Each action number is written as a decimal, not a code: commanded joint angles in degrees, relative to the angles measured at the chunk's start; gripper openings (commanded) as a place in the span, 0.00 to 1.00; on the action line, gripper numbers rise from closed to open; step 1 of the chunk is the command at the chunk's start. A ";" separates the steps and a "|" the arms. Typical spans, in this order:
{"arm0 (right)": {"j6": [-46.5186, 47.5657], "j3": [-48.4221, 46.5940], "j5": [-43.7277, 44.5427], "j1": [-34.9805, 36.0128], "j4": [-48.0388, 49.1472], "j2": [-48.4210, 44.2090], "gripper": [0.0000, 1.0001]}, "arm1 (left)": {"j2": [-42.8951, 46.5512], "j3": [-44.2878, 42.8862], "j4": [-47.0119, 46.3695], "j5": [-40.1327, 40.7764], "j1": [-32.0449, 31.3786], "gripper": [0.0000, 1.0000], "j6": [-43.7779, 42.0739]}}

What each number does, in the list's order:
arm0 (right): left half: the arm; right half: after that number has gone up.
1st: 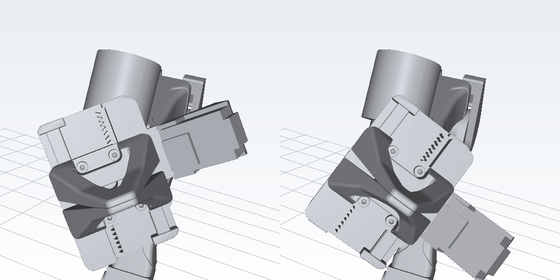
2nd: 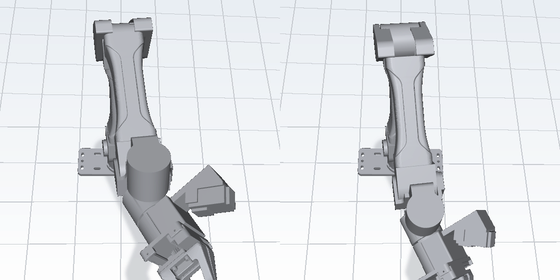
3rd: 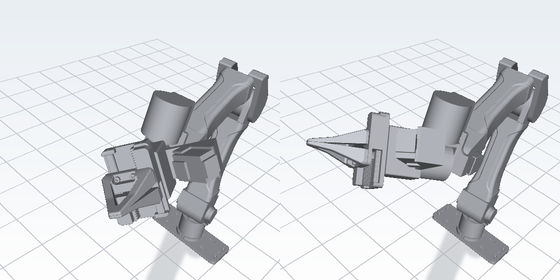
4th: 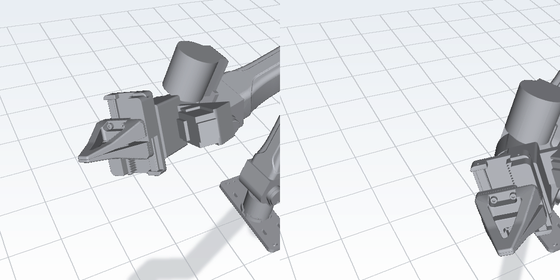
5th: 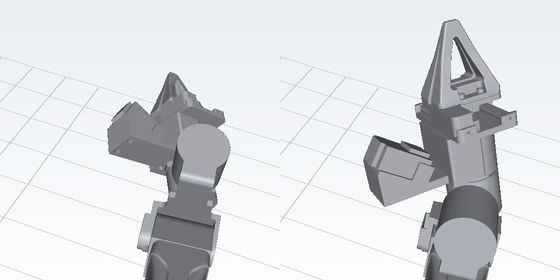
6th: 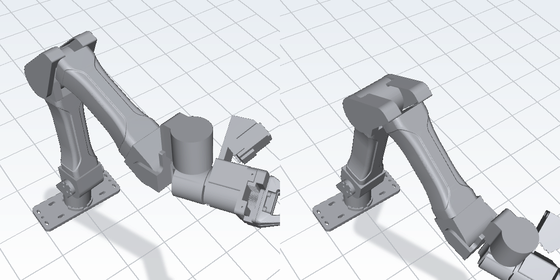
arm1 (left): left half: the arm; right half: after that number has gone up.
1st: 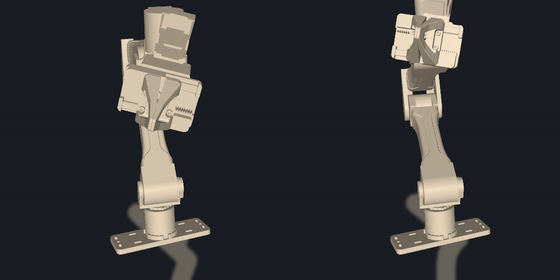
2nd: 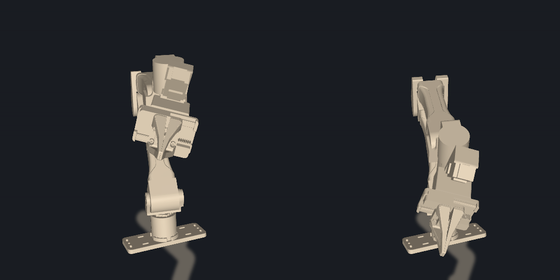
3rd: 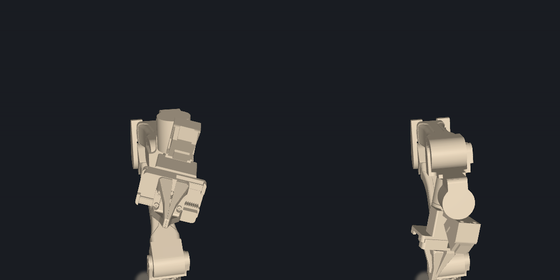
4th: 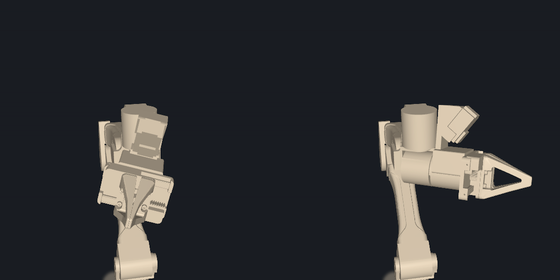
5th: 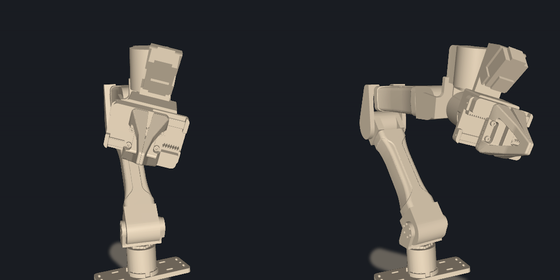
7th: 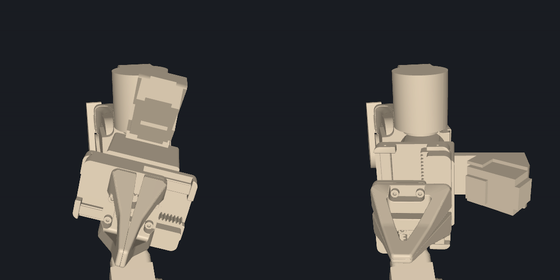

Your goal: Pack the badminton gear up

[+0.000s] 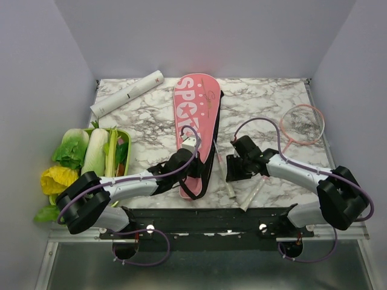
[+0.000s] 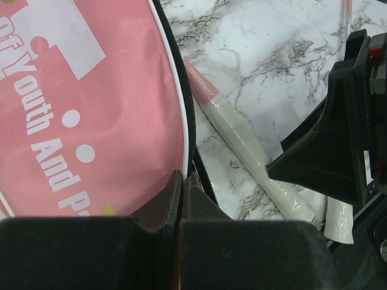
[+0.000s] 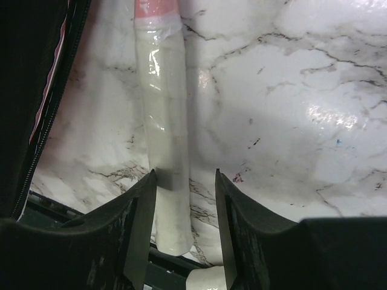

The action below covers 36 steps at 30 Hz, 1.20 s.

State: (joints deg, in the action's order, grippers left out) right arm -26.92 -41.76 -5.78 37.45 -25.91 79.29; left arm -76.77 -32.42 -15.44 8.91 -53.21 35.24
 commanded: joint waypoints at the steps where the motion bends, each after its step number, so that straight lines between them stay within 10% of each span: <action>1: -2.00 1.68 -1.95 1.57 1.12 -1.15 0.52 | -0.04 1.05 -3.54 -1.08 0.30 0.00 0.70; 12: -4.55 1.50 -1.16 3.94 4.38 4.12 0.49 | 0.92 1.57 -3.37 -1.17 0.30 0.00 0.62; 19: -6.22 -1.04 1.38 3.94 4.47 6.23 0.01 | 0.49 3.07 -5.03 -3.01 0.04 0.00 1.49; 36: -9.64 -12.56 -4.84 4.21 6.92 8.96 0.01 | -2.59 5.36 -9.96 -4.07 -2.60 0.00 4.83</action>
State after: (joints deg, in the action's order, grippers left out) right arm -33.23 -53.89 -8.75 41.98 -28.42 88.09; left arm -78.17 -27.97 -23.70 8.95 -54.02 37.87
